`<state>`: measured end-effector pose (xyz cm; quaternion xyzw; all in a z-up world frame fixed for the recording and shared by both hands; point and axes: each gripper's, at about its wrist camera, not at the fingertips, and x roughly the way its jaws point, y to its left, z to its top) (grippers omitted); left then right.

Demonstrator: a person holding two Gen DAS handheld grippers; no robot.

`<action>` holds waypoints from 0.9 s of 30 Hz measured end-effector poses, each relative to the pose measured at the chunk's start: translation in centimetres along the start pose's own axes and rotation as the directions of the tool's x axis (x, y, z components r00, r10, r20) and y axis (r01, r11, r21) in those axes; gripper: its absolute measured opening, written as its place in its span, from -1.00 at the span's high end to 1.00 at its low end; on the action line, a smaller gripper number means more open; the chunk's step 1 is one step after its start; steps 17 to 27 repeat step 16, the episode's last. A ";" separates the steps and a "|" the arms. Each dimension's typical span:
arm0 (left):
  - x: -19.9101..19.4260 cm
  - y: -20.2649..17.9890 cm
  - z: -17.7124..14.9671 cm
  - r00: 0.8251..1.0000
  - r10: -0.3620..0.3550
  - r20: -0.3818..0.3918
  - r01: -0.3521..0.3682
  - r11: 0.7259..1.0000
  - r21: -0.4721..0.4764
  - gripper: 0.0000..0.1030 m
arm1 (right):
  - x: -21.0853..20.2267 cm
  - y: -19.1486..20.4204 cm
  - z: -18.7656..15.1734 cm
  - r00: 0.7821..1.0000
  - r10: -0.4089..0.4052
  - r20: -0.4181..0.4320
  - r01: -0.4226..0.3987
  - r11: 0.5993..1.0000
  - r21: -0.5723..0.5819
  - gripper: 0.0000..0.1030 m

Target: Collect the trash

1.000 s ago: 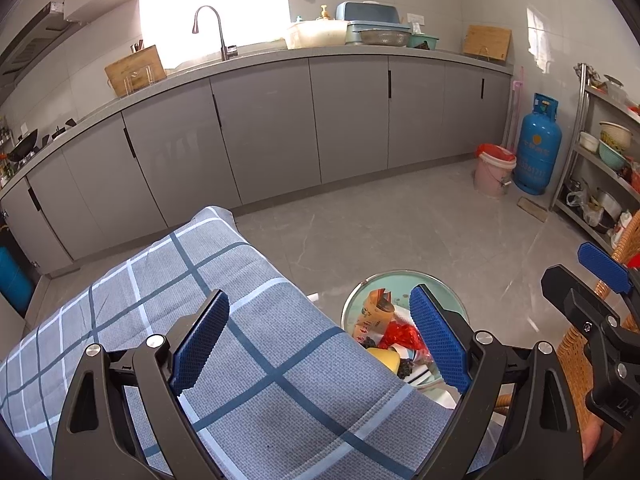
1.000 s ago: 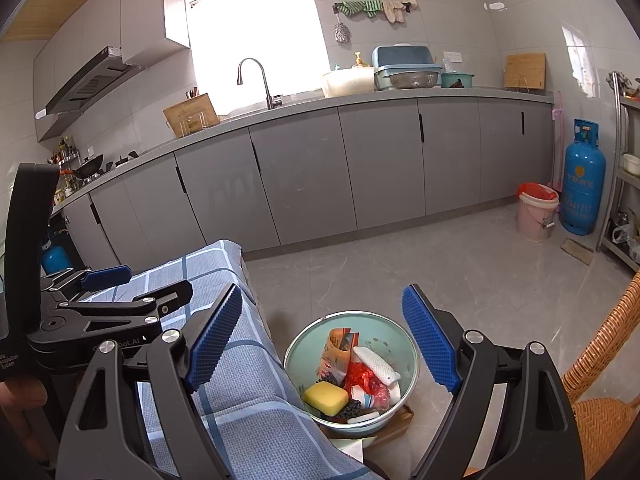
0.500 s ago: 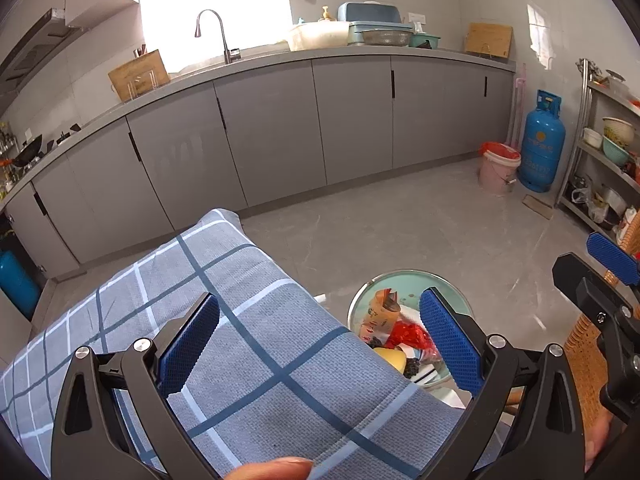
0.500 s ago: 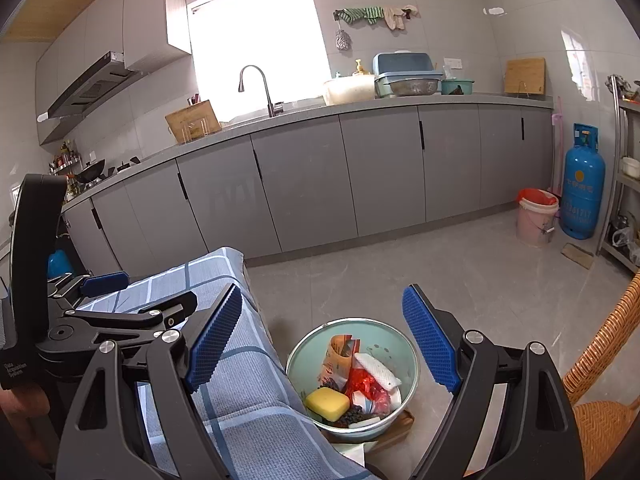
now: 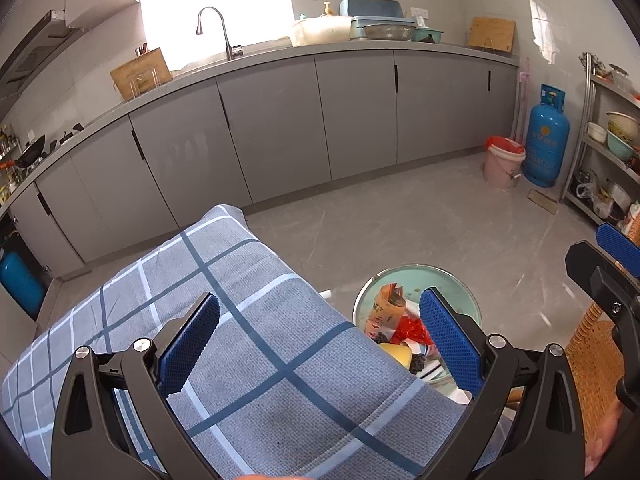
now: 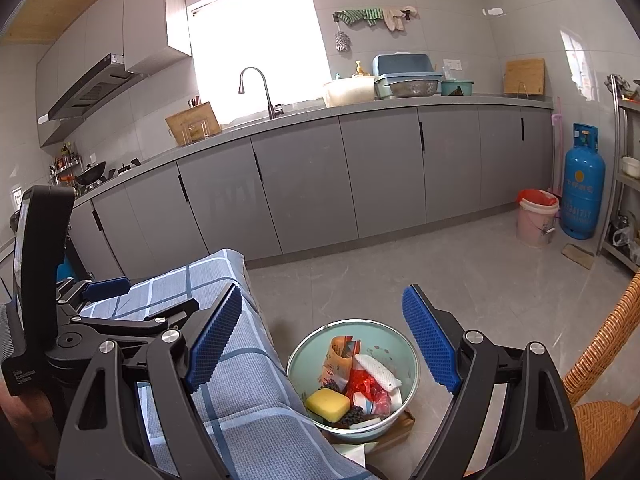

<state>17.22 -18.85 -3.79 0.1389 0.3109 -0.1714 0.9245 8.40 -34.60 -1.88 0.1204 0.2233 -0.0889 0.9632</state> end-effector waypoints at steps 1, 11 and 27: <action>0.0 0.0 0.0 1.000 0.006 0.003 -0.006 1.000 0.001 -0.91 | 0.0 0.0 0.1 1.000 0.000 0.000 0.000 1.000 0.000 -0.59; -0.1 0.3 -0.2 1.000 0.012 -0.001 -0.012 1.000 -0.003 -0.91 | 0.0 0.4 0.2 1.000 0.004 0.001 -0.004 1.000 -0.003 -0.60; -0.3 0.7 -0.3 1.000 -0.008 -0.001 0.008 1.000 -0.016 -0.91 | 0.0 0.6 0.2 1.000 0.007 0.002 -0.007 1.000 -0.005 -0.61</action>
